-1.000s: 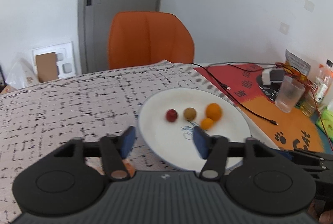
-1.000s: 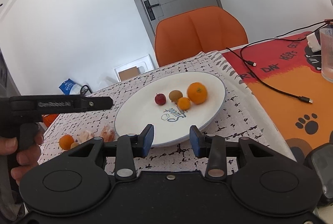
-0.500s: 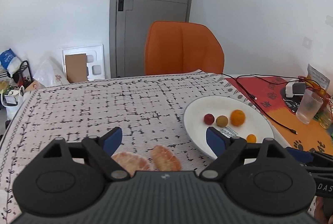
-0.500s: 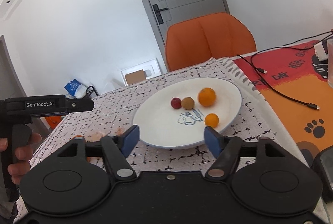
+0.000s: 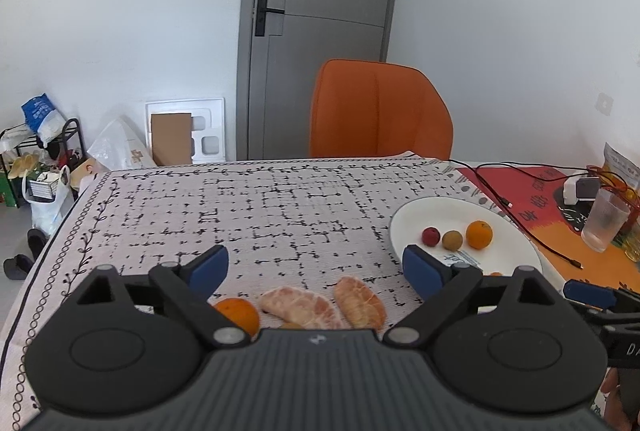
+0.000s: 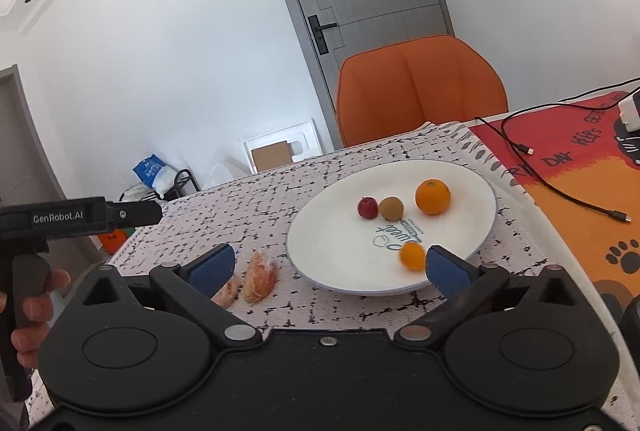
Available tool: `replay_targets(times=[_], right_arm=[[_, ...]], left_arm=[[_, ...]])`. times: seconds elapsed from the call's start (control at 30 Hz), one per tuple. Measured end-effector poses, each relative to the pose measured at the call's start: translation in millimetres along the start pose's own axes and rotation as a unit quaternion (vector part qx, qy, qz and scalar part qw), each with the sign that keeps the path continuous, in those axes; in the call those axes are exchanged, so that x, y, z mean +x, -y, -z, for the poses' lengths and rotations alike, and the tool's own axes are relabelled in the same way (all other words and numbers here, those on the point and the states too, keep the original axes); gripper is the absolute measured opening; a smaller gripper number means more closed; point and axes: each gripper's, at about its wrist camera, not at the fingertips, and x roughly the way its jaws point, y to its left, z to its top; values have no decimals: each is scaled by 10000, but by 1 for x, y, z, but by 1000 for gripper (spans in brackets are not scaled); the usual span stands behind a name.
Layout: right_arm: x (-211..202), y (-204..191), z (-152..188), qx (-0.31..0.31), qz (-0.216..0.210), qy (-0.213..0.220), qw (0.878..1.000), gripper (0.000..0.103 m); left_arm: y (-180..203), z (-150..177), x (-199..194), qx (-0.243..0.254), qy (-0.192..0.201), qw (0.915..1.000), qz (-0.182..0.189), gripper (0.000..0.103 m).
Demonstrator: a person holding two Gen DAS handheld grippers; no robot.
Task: Organize fruits
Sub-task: 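Withdraw both open tools from the plate back toward the fruit pile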
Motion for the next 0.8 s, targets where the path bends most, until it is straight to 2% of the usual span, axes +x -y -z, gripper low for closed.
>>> replay_targets(times=[0.4, 0.8], right_arm=[[9, -18, 1, -108, -145, -118, 9998, 103], [22, -32, 4, -215, -289, -271, 9990, 103]], left_arm=[[-24, 8, -14, -120, 46, 9999, -77, 95], [-60, 20, -22, -577, -67, 9983, -99, 95]])
